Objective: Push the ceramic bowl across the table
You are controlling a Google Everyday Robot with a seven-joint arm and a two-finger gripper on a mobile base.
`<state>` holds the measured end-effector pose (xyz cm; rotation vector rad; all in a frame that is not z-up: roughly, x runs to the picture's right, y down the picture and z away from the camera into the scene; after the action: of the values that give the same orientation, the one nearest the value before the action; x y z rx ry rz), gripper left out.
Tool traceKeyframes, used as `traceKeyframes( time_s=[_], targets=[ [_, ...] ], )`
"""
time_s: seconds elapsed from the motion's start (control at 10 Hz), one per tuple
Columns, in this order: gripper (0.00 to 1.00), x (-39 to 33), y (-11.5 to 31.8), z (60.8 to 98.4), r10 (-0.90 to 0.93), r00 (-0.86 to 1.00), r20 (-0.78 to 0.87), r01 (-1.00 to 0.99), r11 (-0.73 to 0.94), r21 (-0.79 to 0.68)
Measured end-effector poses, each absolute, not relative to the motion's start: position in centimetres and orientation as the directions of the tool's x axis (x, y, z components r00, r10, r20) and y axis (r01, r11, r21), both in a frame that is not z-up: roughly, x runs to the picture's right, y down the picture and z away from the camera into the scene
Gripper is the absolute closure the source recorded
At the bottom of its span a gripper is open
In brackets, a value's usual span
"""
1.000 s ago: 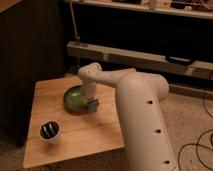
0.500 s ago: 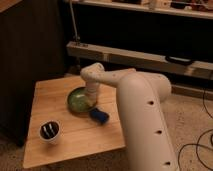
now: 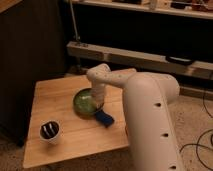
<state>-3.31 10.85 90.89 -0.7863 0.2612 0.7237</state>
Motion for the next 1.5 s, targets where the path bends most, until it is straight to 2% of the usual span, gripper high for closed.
traceKeyframes(
  time_s=[0.9, 1.5],
  targets=[
    [1.0, 5.5, 13.8, 87.3, 0.47, 0.68, -0.564, -0.733, 0.453, -0.507],
    [1.0, 11.8, 18.2, 82.7, 0.424, 0.627, -0.654, -0.776, 0.411, -0.478]
  ],
)
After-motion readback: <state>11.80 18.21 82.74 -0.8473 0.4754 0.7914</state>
